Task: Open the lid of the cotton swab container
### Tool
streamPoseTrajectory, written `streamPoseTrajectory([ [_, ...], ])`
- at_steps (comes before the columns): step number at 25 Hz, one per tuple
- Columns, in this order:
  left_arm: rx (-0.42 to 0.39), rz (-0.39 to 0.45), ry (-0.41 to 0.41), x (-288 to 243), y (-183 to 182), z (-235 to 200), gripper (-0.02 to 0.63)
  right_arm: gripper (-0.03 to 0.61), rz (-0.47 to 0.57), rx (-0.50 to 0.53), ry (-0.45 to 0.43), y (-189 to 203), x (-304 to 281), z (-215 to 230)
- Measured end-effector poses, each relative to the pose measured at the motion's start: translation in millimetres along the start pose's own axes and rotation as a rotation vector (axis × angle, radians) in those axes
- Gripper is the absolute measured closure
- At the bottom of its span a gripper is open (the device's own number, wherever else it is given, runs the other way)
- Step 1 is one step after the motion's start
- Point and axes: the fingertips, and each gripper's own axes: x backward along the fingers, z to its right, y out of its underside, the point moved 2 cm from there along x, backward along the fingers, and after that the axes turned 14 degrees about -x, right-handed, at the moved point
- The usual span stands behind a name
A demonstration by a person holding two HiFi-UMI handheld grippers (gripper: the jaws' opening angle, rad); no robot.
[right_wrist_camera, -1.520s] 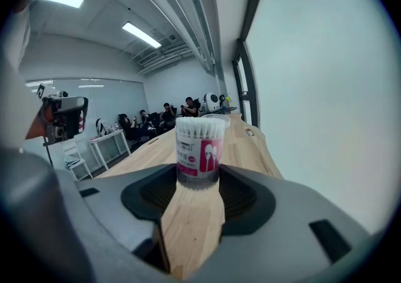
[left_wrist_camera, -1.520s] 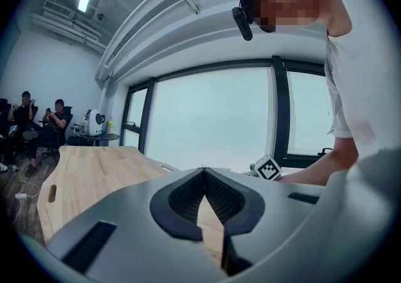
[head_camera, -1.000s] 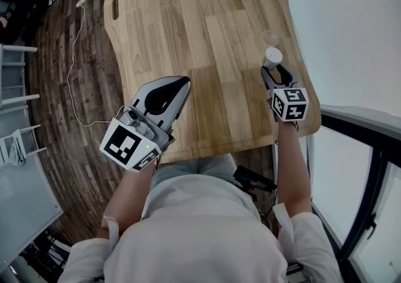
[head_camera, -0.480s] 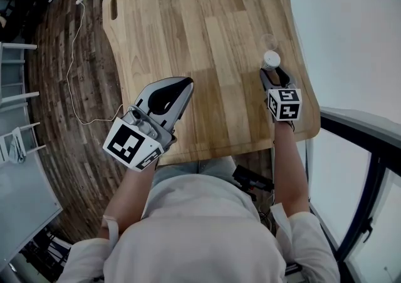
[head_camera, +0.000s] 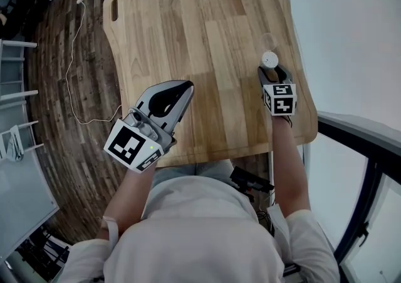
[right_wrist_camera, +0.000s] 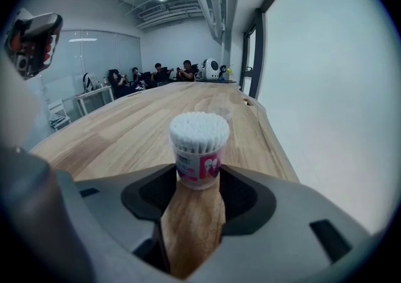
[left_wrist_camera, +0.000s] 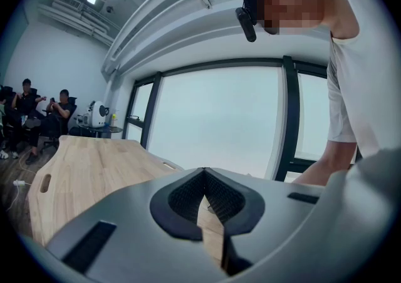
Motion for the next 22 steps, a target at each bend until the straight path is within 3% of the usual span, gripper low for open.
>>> streamPoseTrajectory([
  [12, 0.000, 0.000, -0.017, 9, 1, 0, 0.600, 0.351, -0.031, 0.025, 0.062, -19, -19, 9],
  [22, -0.004, 0.016, -0.006, 15, -2, 4, 0.600, 0.318, -0.034, -0.053, 0.003, -16, 0, 4],
])
